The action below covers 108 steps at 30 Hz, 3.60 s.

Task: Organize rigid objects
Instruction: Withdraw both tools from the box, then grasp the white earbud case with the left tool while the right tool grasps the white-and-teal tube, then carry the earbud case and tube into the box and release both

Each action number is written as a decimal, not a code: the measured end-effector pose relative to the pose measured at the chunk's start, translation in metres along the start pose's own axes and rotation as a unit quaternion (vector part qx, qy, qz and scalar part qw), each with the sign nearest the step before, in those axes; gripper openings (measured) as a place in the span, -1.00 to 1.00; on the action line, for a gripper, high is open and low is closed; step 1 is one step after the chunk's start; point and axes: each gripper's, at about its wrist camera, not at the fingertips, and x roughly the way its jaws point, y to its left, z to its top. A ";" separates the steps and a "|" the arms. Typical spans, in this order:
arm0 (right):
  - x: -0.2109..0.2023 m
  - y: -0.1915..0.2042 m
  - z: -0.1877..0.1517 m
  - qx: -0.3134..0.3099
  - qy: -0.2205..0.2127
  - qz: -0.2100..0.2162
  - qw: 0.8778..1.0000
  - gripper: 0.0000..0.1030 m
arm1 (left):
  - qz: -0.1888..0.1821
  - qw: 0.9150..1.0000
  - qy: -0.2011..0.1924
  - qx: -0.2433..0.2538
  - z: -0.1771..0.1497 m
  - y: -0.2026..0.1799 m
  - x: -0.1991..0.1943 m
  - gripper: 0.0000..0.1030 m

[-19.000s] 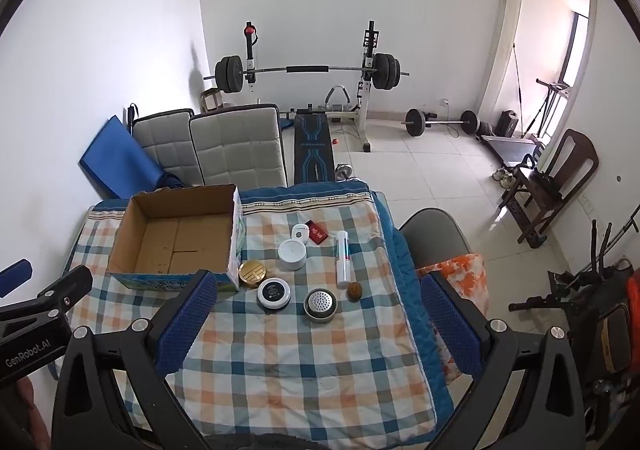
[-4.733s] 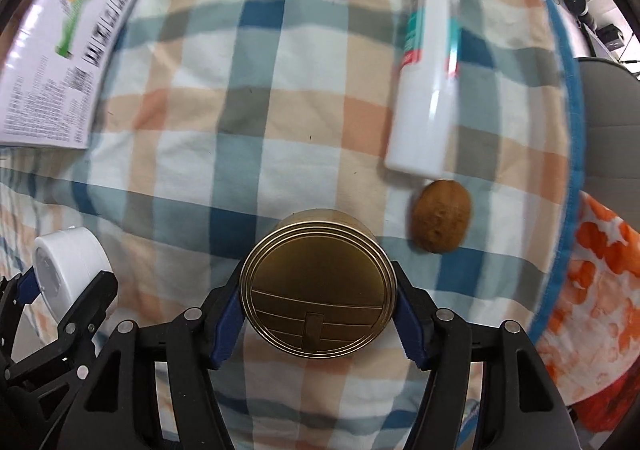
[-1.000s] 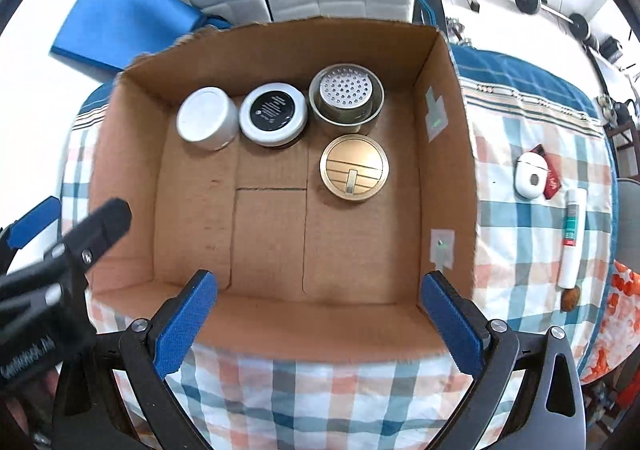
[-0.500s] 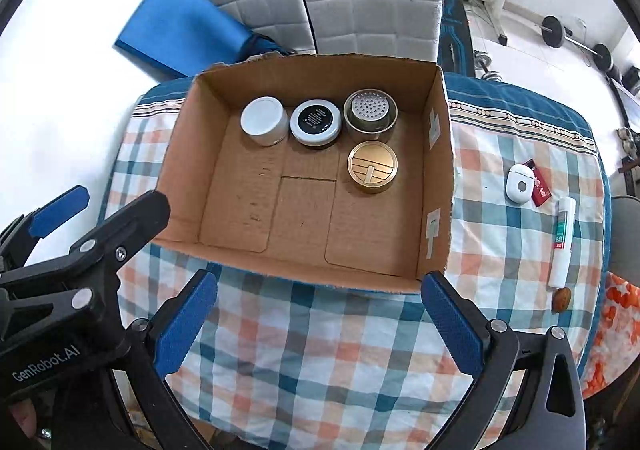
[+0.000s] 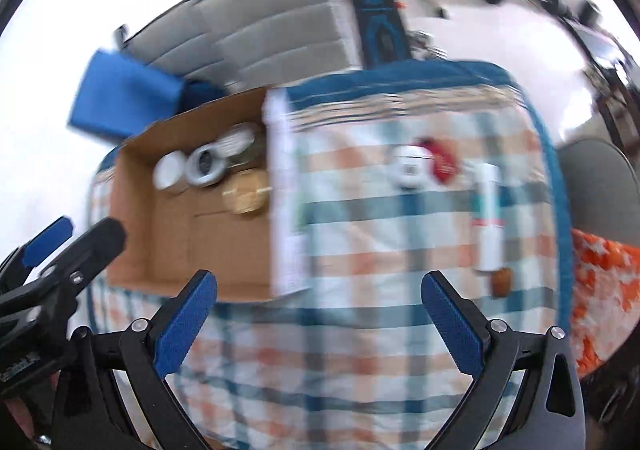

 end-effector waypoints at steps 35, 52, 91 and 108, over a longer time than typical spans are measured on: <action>0.195 -0.215 0.056 0.129 0.179 -0.014 0.975 -0.23 | -0.057 0.978 0.180 0.090 0.035 -0.164 0.269 -0.16; 0.216 -0.196 0.044 0.111 0.205 -0.047 0.971 -0.27 | -0.042 0.976 0.191 0.092 0.002 -0.153 0.272 -0.16; 0.061 0.106 0.039 -0.036 0.049 0.073 0.995 -0.33 | -0.064 0.992 0.058 -0.089 -0.003 0.106 0.086 -0.16; 0.201 0.171 0.070 -0.077 0.033 -0.128 0.988 -0.33 | -0.045 0.989 0.137 -0.036 0.006 0.152 0.201 -0.16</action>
